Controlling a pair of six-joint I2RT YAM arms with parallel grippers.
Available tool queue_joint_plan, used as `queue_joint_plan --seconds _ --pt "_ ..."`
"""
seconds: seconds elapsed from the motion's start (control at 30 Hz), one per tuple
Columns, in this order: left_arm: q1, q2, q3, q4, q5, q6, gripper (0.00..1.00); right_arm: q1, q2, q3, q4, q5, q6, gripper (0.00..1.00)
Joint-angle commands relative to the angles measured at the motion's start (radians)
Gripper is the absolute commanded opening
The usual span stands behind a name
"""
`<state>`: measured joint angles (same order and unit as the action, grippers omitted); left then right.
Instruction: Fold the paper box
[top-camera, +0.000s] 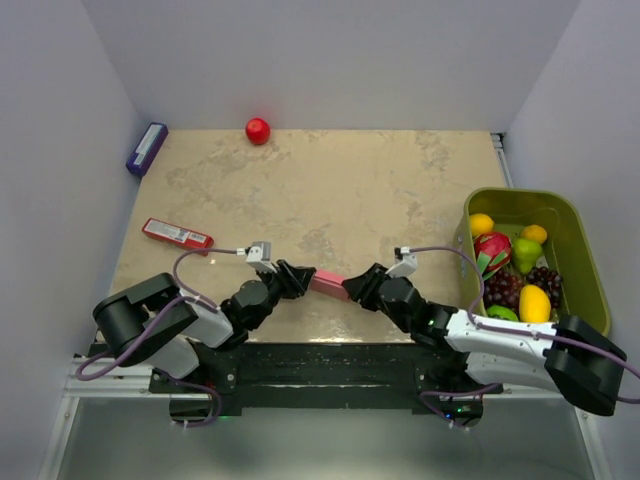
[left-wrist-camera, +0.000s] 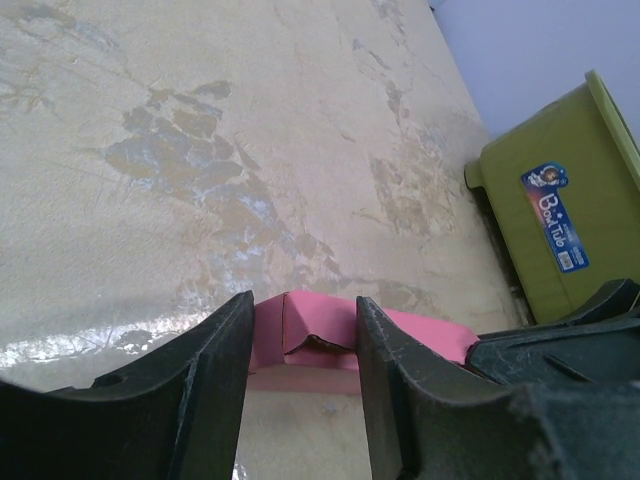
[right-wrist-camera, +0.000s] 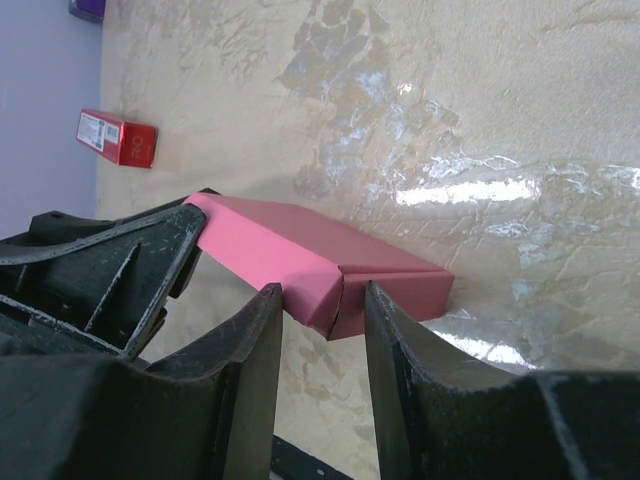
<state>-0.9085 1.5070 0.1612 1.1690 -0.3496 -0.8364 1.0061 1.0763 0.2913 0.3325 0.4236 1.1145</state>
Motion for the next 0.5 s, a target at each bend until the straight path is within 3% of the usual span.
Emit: queue_joint_plan --seconds 0.0,0.03,0.23,0.47 --pt "-0.055 0.038 -0.037 -0.195 0.115 0.079 0.0 0.031 -0.048 0.052 -0.295 -0.068 -0.031 0.17" --pt "-0.056 0.038 -0.046 -0.187 0.115 0.088 0.0 0.02 -0.064 0.071 -0.315 -0.066 -0.057 0.26" --pt "-0.07 0.038 -0.042 -0.186 0.104 0.131 0.0 -0.061 -0.079 0.149 -0.345 -0.135 -0.123 0.32" --pt "-0.07 0.021 0.0 -0.295 0.077 0.126 0.0 -0.067 -0.121 0.144 -0.337 -0.161 -0.094 0.55"
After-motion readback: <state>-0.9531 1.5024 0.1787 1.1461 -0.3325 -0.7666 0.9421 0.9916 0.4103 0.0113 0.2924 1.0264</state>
